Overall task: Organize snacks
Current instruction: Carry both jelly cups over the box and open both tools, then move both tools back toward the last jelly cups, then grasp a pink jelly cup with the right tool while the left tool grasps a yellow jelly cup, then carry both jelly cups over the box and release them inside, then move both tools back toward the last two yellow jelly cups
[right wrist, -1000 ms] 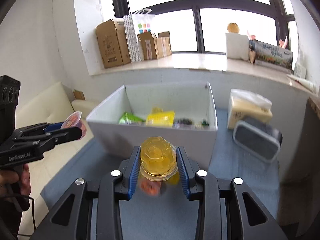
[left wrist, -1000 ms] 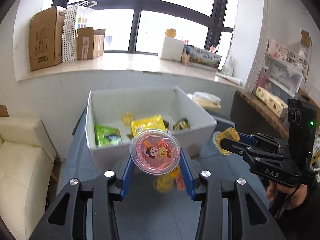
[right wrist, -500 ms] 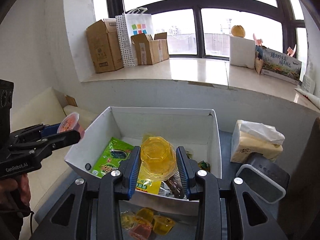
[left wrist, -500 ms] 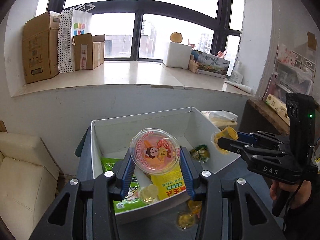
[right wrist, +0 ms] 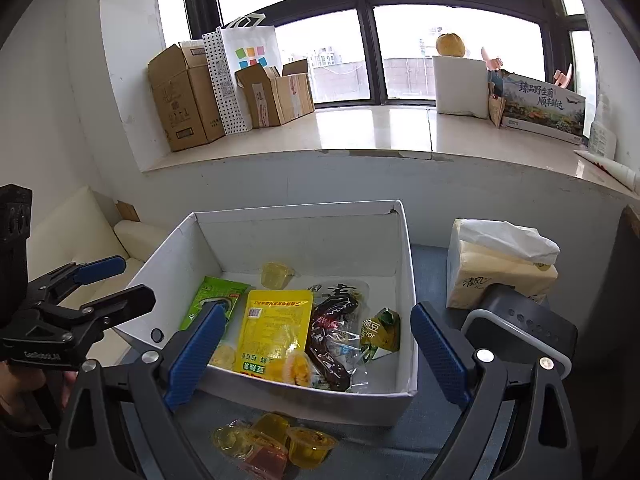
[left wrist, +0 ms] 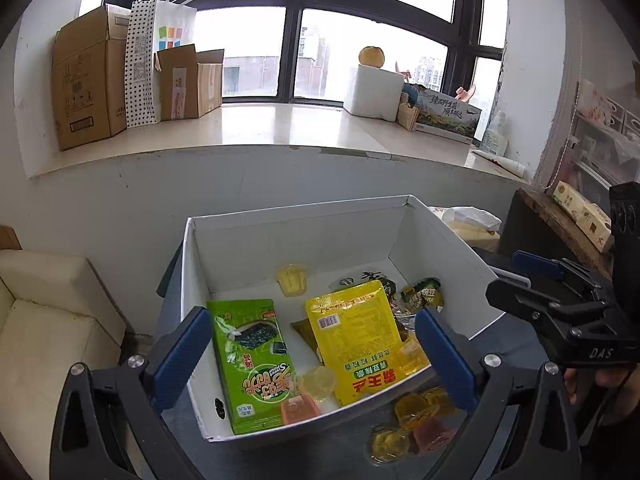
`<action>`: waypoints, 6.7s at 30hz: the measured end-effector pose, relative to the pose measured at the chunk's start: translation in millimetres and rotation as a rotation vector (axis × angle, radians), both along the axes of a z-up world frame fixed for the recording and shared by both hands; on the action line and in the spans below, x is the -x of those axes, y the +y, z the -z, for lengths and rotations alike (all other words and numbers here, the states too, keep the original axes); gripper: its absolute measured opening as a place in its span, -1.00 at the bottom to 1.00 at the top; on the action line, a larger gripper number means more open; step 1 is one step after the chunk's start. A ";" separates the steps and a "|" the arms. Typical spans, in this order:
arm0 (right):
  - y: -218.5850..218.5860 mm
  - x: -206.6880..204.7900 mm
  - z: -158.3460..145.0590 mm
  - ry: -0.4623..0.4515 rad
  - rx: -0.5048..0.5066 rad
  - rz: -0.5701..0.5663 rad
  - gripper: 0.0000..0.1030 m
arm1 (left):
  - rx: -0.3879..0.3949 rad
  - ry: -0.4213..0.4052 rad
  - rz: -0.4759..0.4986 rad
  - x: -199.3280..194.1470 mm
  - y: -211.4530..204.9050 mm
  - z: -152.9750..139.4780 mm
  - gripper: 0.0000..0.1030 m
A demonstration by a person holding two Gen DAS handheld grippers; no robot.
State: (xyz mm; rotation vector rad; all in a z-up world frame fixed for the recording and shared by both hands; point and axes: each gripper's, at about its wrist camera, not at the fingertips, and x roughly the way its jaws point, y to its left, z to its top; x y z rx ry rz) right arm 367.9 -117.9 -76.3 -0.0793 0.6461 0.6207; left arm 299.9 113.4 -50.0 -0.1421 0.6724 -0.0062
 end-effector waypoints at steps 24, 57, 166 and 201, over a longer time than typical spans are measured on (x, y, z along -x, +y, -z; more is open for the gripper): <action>-82.1 153.4 41.7 0.077 -0.016 0.057 1.00 | 0.070 0.024 -0.015 169.8 -47.7 26.2 1.00; 30.8 87.4 126.4 0.169 0.204 0.058 -0.04 | 0.125 0.095 -0.118 219.4 -11.2 71.6 1.00; -7.2 42.2 -15.3 -0.075 0.092 -0.068 1.00 | -0.111 0.046 0.036 28.3 -14.6 7.7 1.00; -11.2 56.8 109.8 0.140 0.183 -0.001 0.64 | 0.063 0.131 0.037 169.9 -52.9 65.2 1.00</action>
